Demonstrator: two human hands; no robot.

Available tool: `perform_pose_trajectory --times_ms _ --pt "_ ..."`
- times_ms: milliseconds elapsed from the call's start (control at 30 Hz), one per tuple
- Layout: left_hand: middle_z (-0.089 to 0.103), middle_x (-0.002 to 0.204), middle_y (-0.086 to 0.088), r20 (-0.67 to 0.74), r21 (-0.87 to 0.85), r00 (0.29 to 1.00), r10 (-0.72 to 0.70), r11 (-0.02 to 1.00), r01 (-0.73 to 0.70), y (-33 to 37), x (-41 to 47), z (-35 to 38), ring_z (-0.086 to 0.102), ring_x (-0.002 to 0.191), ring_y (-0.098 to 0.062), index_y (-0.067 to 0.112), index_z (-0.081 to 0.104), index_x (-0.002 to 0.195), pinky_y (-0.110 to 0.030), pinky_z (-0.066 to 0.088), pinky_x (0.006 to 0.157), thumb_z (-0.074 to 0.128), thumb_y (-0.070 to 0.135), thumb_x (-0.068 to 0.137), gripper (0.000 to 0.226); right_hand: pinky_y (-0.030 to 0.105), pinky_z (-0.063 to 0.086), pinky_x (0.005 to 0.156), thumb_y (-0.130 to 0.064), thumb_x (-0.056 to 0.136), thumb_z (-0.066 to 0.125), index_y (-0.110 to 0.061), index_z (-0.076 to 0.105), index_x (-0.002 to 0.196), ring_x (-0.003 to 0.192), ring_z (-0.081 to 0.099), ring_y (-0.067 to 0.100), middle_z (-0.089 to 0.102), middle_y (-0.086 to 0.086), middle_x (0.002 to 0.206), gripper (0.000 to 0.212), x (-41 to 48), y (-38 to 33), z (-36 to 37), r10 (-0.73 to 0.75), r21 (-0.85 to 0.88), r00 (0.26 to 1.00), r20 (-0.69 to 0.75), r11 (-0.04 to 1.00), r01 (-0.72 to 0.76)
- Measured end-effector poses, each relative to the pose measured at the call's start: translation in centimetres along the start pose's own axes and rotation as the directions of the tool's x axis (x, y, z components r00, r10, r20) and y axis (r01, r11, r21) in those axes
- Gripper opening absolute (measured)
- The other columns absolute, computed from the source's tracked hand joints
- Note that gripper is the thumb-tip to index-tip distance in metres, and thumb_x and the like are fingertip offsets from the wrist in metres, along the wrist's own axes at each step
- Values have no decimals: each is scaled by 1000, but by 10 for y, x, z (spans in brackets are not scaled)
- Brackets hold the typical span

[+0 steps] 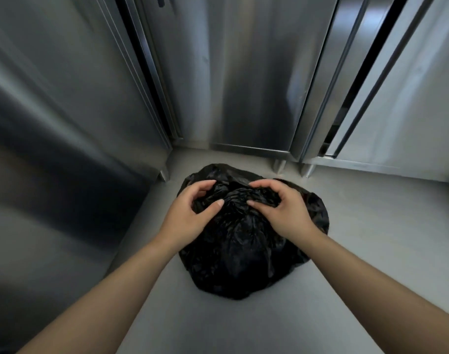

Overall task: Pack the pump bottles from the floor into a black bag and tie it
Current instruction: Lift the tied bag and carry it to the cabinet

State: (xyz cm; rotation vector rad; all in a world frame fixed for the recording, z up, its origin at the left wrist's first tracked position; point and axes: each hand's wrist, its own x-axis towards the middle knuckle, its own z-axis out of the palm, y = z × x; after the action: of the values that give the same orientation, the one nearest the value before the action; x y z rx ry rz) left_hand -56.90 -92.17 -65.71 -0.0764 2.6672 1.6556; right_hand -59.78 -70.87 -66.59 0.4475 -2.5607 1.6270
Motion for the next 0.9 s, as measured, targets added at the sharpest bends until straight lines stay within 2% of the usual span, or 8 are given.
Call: perform_pose_trajectory --times_ms 133,233,333,500,600,700,767,900 --pt "59 120 22 23 -75 994 -109 991 110 55 -31 -42 51 118 3 41 58 115 -33 42 103 69 36 80 38 5 39 90 -16 76 76 -23 66 107 101 56 -11 61 -18 104 34 -9 -71 -20 27 14 999 -27 1000 -27" --pt "61 118 20 30 -122 985 -168 978 171 112 -52 -83 53 115 3 44 59 112 -36 42 105 68 34 80 35 9 42 91 -19 76 76 -32 65 108 103 59 -5 64 -17 107 36 -3 -136 -40 79 65 996 -33 995 -77" --pt "65 118 10 21 -175 976 -219 960 219 175 -64 -122 58 113 -6 38 61 112 -42 44 104 69 27 81 34 11 43 91 -18 76 76 -38 64 105 102 59 -3 65 -14 104 37 2 -201 -62 150 63 989 9 987 -150" --pt "65 114 14 49 -120 968 -246 961 251 281 -81 -184 59 109 -1 43 62 105 -40 45 101 70 32 79 29 7 42 87 -14 76 76 -30 66 100 96 59 -5 64 -15 98 30 1 -306 -106 247 24 969 22 969 -247" --pt "65 112 18 144 -1 961 -235 971 238 338 -94 -215 57 108 3 45 61 105 -34 45 98 69 41 76 30 9 44 87 -15 76 76 -38 64 97 95 60 -3 64 -18 98 34 2 -368 -134 282 14 959 -14 959 -281" --pt "65 111 20 205 35 957 -205 979 202 388 -106 -243 56 107 6 45 61 105 -23 44 92 67 46 75 31 10 45 85 -17 75 76 -52 60 89 93 62 -3 65 -20 97 41 3 -422 -161 307 20 950 -61 952 -306" --pt "64 112 22 220 42 958 -184 983 179 417 -109 -260 55 107 9 46 60 106 -17 40 86 66 50 74 33 7 45 81 -16 75 76 -53 61 86 90 62 -4 66 -19 95 41 4 -449 -176 324 52 941 -94 946 -321" --pt "65 109 20 195 0 969 -151 988 154 461 -110 -280 56 107 7 48 61 101 -22 44 91 67 40 79 24 0 42 74 -14 76 76 -47 62 83 85 62 -9 67 -28 85 36 3 -491 -199 332 92 931 -154 943 -321"
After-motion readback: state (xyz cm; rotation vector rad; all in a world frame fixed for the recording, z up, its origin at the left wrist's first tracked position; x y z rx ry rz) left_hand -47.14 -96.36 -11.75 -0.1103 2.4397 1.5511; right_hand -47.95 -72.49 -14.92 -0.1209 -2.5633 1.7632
